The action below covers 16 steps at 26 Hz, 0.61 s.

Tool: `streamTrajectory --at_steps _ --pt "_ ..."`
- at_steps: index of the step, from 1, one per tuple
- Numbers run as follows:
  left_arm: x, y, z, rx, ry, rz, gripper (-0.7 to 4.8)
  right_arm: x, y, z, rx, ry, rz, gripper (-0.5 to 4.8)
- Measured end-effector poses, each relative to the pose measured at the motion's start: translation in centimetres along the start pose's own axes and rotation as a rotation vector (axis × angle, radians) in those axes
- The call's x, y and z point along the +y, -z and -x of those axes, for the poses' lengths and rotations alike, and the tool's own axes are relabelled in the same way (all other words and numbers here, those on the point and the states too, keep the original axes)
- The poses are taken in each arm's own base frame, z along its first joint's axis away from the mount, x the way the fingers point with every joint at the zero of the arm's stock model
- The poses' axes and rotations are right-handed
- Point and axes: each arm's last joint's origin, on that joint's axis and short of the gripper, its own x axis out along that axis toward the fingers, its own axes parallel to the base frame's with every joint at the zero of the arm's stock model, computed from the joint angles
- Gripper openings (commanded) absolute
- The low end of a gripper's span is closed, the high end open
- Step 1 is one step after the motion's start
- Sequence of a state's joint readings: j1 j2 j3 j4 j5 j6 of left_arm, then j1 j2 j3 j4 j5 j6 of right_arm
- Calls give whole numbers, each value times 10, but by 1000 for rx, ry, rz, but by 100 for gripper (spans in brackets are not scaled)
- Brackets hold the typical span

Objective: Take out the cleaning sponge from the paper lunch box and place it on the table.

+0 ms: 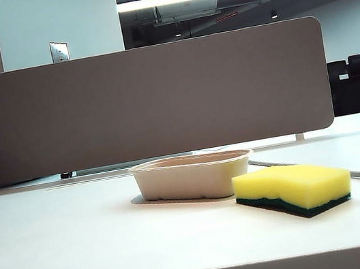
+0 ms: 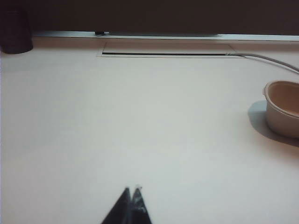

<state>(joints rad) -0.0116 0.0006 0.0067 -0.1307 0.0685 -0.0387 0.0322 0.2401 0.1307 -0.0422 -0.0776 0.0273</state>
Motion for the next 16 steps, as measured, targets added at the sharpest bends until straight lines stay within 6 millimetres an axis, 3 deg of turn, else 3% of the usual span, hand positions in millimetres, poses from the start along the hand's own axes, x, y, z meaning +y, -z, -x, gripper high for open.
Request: streamTrajectory --at_steps 8,16 --pt "0 0 0 0 0 0 -5 -8 22 8 -95 58 -6 -4" --pt "0 0 0 0 0 0 -5 -4 25 8 -112 27 8 -4"
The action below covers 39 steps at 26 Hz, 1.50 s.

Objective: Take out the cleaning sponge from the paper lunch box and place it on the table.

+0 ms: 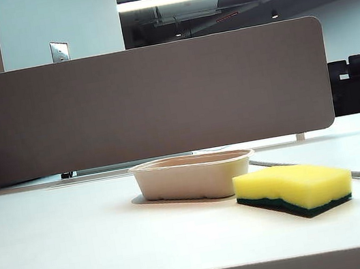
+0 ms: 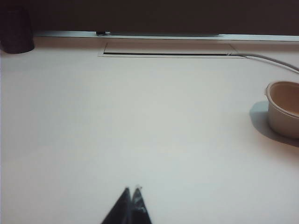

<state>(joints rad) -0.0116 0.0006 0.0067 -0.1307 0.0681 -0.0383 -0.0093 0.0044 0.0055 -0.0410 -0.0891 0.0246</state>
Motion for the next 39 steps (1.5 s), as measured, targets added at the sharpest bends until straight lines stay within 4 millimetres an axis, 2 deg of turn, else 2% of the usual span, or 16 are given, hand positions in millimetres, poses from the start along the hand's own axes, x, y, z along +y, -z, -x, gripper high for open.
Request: streamTrajectory --at_steps 7,39 --pt "0 0 0 0 0 0 -5 4 0 0 -1 60 8 -4" --pt "0 0 0 0 0 0 -5 4 0 0 0 59 9 -4"
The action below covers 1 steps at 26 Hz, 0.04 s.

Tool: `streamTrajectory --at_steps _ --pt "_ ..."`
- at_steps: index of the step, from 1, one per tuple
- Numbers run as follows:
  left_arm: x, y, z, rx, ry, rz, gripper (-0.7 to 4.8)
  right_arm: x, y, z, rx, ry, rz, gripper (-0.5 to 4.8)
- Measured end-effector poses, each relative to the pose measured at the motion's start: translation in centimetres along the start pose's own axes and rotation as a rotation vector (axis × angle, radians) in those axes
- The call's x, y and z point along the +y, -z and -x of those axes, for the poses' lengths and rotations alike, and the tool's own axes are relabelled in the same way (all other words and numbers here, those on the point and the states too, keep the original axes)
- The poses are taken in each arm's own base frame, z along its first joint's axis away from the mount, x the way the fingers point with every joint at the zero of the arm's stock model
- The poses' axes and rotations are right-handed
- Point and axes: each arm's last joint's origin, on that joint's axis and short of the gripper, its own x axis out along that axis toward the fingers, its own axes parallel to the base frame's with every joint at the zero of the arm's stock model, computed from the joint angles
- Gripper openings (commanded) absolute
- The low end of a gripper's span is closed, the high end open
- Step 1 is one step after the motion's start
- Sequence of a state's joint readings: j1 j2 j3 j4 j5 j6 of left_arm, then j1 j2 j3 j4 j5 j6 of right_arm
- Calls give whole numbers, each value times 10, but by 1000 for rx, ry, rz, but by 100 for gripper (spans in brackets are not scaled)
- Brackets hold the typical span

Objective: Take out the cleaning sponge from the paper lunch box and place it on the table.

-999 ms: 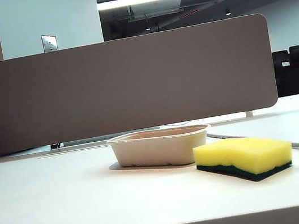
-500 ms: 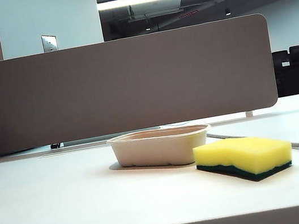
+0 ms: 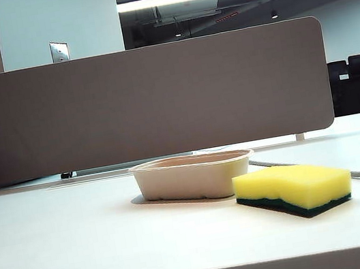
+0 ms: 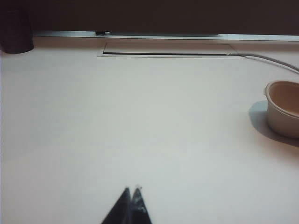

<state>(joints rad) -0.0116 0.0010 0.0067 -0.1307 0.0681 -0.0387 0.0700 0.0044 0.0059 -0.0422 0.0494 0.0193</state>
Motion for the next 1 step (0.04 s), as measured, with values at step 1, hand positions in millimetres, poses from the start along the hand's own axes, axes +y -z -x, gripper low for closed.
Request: streamTrajectory --at_steps 1 --pt "0 0 0 0 0 0 -5 0 0 0 0 0 0 -4"
